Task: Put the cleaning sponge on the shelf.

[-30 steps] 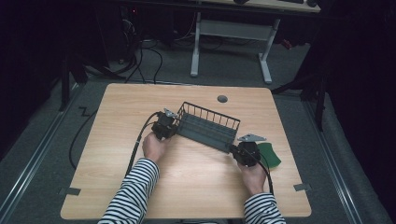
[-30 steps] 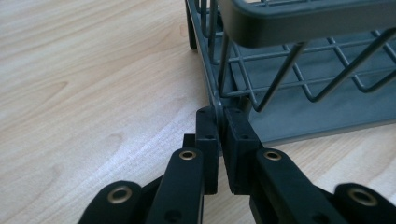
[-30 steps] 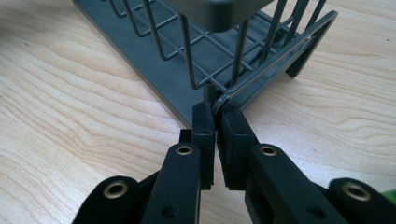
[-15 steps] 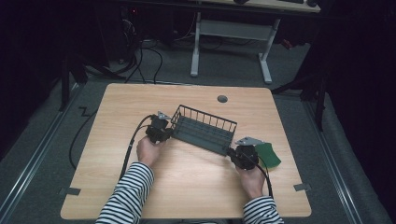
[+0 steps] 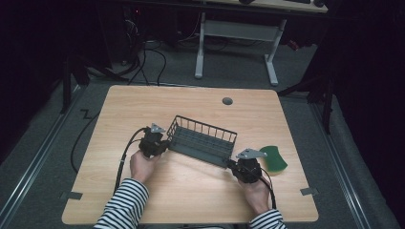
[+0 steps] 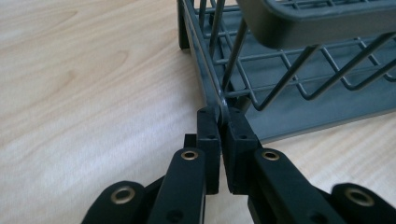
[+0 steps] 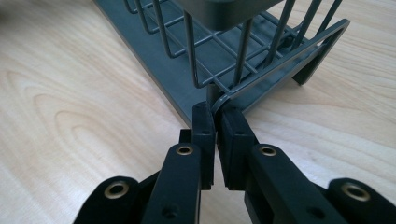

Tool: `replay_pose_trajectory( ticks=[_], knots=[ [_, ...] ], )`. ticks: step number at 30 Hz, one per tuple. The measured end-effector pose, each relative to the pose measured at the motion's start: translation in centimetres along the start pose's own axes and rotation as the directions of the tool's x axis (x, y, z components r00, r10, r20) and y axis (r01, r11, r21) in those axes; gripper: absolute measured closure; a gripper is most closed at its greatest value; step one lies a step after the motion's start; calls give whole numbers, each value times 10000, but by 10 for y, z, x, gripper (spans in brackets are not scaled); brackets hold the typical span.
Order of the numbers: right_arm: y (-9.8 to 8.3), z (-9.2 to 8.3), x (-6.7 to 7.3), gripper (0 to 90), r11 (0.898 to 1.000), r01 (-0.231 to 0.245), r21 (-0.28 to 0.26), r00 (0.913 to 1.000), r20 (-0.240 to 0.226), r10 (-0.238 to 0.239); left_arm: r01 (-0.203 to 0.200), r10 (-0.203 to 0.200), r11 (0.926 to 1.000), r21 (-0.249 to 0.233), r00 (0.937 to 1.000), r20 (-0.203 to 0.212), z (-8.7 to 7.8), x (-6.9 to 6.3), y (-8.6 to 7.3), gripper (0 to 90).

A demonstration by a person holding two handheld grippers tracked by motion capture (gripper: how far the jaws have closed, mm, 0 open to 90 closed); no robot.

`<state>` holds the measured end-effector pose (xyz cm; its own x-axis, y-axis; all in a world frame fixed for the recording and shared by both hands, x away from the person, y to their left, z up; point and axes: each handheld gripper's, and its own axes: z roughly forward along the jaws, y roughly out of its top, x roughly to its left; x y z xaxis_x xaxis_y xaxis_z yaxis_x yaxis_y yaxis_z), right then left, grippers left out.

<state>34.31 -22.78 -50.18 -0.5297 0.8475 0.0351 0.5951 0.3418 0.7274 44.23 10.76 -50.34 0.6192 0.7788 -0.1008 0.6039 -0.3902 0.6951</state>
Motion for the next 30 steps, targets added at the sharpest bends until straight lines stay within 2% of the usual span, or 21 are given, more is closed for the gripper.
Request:
replay_pose_trajectory(
  ticks=[10, 16, 17, 19, 23, 26, 30],
  knots=[
    [-7, -6, 15, 861, 9996, 261, -65, 9992, -293, -263, 62, -63, 9999, -84, 9999, -109, -15, -4, -17, 862],
    [-7, -6, 20, 859, 9993, 375, 7, 9985, -395, -374, 266, -266, 9995, -195, 9996, -23, -19, -2, -22, 850],
    [-7, -6, 20, 844, 9994, 334, 9, 9986, -407, -334, 302, -302, 9993, -202, 9995, 12, -19, -2, -23, 836],
    [-8, -6, 20, 734, 9994, 326, 86, 9992, -246, -324, 438, -435, 9989, -189, 9990, 120, -20, -1, -24, 800],
    [-10, -11, 20, 620, 9992, 364, 149, 9993, -23, -364, 582, -583, 9979, -285, 9983, -18, -26, 2, -31, 677],
    [-12, -16, 16, 563, 9995, 322, 77, 9994, 121, -323, 758, -766, 9963, -394, 9969, -192, -32, 6, -38, 561],
    [-15, -21, 8, 513, 9997, 170, -148, 9996, 243, -167, 894, -924, 9945, -547, 9941, -564, -40, 11, -47, 463]
  ],
)
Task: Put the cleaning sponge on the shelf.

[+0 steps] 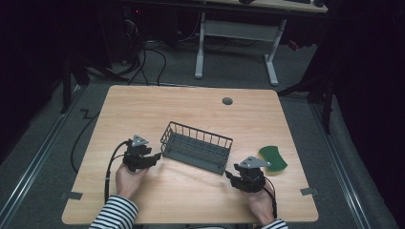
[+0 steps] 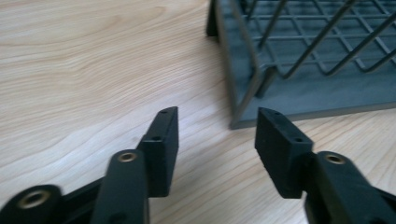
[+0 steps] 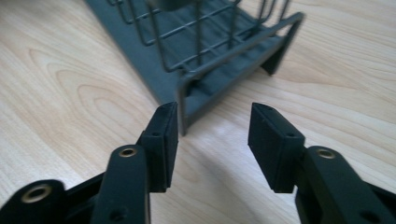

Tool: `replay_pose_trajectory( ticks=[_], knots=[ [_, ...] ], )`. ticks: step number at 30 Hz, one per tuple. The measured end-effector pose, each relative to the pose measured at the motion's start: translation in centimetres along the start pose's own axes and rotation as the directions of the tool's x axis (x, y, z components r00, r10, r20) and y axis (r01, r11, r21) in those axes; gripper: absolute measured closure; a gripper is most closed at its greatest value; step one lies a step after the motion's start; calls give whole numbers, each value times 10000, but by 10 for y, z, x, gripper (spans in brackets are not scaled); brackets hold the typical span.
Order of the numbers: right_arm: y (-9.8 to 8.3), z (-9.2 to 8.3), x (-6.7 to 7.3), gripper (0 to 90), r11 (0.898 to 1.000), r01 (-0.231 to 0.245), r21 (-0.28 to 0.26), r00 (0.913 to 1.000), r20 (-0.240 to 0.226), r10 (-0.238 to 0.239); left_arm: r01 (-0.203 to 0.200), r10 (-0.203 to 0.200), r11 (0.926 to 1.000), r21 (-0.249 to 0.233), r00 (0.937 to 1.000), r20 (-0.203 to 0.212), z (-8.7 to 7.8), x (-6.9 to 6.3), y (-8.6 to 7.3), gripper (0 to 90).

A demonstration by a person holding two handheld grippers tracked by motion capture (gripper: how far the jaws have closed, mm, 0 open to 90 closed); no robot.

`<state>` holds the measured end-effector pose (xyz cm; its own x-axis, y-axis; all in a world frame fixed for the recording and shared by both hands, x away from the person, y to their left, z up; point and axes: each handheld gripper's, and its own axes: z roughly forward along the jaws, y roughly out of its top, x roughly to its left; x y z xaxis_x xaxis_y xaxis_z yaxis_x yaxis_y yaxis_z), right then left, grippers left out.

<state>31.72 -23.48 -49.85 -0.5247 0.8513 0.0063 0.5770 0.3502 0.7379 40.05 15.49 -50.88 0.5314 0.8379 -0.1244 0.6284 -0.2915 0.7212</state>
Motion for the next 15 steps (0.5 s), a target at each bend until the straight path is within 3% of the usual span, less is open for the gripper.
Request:
replay_pose_trajectory(
  ticks=[2, 7, 10, 15],
  knots=[
    [-1, -3, -5, 491, 9996, -156, -227, 9998, 102, 158, -43, 41, 10000, -65, 9995, -323, -3, 4, -5, 427],
    [-3, -14, -23, 429, 9958, -439, -807, 9961, 723, 498, 317, -307, 9994, 110, 9962, -812, -13, 14, -20, 388],
    [-2, -20, -37, 407, 9952, -572, -798, 9920, 1078, 657, 430, -421, 9991, 49, 9928, -1121, -19, 21, -29, 382],
    [0, -30, -60, 394, 9909, -1281, -423, 9792, 1529, 1331, 802, -793, 9968, 3, 9866, -1427, -23, 31, -39, 368]
  ],
)
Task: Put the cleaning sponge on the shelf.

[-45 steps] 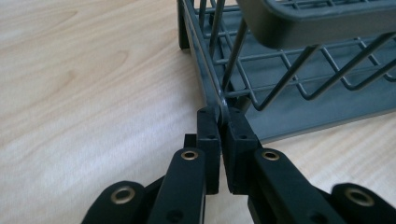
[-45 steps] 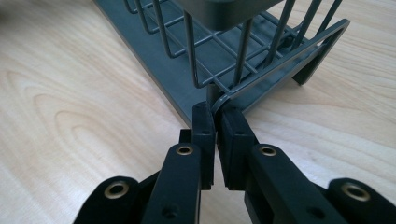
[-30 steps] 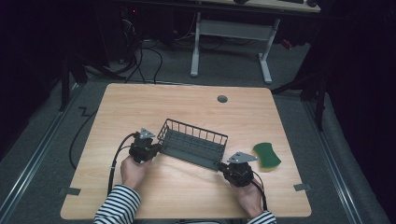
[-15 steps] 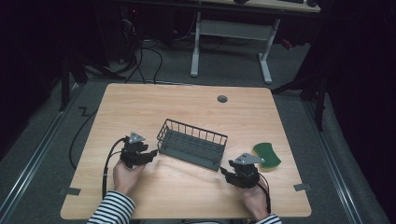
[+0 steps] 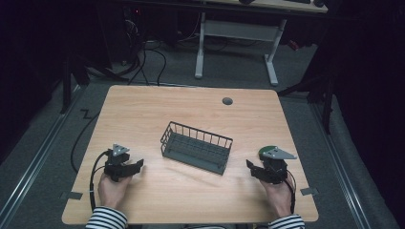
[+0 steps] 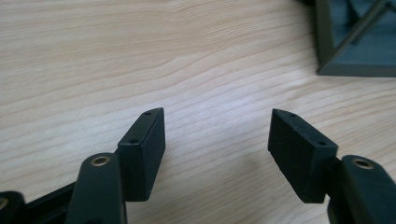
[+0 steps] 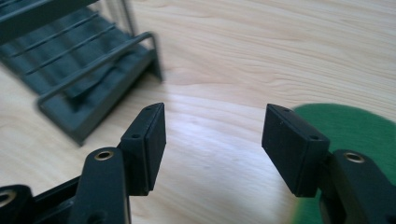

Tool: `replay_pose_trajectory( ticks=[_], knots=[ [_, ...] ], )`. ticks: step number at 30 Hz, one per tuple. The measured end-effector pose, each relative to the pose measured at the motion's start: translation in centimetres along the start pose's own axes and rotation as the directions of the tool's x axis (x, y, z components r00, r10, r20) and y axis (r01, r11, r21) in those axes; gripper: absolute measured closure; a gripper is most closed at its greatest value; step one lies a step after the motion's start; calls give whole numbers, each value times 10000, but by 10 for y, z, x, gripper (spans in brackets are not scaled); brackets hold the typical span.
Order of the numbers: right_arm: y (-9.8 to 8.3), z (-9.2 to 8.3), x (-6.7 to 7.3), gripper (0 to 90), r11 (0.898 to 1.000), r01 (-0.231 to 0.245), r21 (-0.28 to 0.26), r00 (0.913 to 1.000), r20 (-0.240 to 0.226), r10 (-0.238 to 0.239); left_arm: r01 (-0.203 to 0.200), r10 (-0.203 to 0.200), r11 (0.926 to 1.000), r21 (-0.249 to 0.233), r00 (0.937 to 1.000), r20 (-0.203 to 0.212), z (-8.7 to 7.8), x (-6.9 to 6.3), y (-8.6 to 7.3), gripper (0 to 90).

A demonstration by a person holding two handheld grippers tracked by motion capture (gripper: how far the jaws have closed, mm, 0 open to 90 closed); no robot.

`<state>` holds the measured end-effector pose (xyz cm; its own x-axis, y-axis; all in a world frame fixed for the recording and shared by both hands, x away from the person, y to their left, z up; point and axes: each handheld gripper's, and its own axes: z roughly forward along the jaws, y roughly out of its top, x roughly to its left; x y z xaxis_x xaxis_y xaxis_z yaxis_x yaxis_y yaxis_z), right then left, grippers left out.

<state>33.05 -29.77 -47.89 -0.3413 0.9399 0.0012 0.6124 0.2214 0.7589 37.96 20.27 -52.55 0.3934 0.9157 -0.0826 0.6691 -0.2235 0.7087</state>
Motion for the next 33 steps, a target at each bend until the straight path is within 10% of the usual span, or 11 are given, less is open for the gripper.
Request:
replay_pose_trajectory(
  ticks=[17, 33],
  knots=[
    [9, -6, -52, 337, 9839, -1043, 1451, 9919, 866, 924, -253, 216, 9984, -515, 9972, -719, 5, -2, -11, 329],
    [31, 15, -70, 340, 9127, -1030, 3955, 9930, 943, 712, -195, 158, 9985, -518, 9974, -704, 5, -1, -11, 324]
  ],
)
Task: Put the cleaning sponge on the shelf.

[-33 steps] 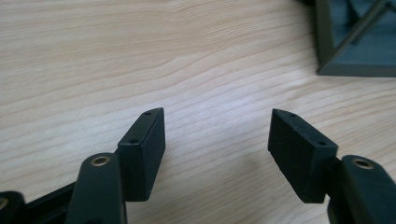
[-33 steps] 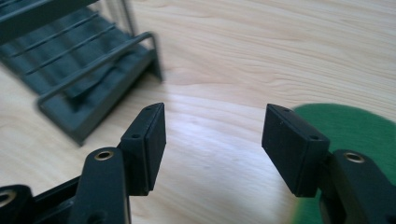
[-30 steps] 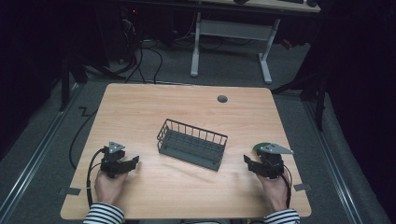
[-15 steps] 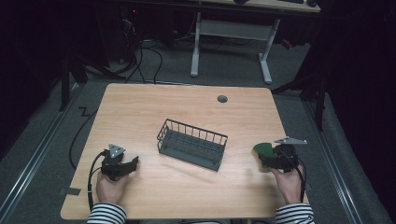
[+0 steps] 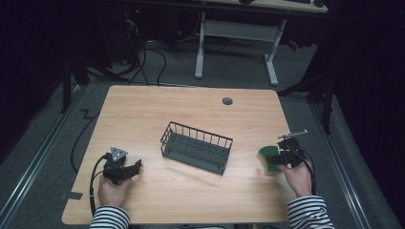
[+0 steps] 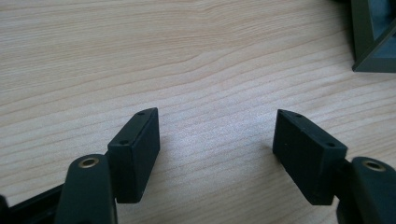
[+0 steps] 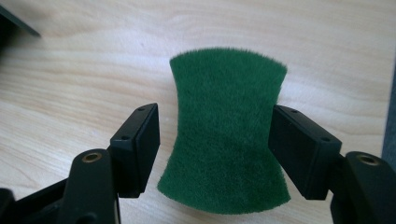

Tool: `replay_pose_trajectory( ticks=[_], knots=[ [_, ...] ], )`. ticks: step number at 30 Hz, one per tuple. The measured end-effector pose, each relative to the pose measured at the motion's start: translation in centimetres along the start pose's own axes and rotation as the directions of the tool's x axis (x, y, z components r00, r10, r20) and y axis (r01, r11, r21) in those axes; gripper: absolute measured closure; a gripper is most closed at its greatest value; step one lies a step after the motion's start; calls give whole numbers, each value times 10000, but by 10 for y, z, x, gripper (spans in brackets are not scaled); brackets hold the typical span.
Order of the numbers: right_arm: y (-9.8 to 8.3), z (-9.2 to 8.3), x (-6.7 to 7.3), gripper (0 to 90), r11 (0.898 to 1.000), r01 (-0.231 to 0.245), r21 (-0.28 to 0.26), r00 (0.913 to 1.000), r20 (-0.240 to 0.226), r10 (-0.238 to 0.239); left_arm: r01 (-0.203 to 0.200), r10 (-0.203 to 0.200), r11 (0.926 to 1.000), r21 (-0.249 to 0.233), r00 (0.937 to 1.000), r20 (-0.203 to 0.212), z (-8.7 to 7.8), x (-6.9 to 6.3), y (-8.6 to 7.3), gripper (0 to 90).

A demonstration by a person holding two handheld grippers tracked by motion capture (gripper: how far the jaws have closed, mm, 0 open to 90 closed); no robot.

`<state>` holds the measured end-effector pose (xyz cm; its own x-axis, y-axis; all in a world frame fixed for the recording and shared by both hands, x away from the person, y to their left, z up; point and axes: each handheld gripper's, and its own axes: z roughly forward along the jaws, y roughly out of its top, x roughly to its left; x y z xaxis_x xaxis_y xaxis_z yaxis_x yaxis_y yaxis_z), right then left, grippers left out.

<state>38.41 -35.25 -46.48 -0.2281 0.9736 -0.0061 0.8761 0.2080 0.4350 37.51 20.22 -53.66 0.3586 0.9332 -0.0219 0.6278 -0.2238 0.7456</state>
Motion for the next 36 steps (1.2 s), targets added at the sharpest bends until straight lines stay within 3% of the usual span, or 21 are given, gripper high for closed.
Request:
replay_pose_trajectory(
  ticks=[7, 12, 20, 29, 36],
  knots=[
    [10, 9, 2, 304, 9955, 205, 930, 9997, 82, -214, 130, -130, 9999, -44, 9999, 112, 0, 2, 0, 323],
    [15, 14, 4, 292, 9912, 334, 1277, 9988, 303, -375, 81, -81, 10000, -40, 10000, 36, 0, 1, 0, 324],
    [22, 16, 1, 279, 9852, 274, 1691, 9983, 454, -355, 20, -20, 10000, -4, 10000, 14, 0, 0, 0, 324],
    [24, 18, -3, 274, 9834, 331, 1782, 9978, 508, -428, 56, -56, 10000, -29, 10000, 20, 0, 0, 0, 325],
    [26, 24, -2, 274, 9727, 491, 2268, 9966, 533, -628, 58, -58, 10000, -27, 10000, 29, 0, 1, 0, 325]
  ],
)
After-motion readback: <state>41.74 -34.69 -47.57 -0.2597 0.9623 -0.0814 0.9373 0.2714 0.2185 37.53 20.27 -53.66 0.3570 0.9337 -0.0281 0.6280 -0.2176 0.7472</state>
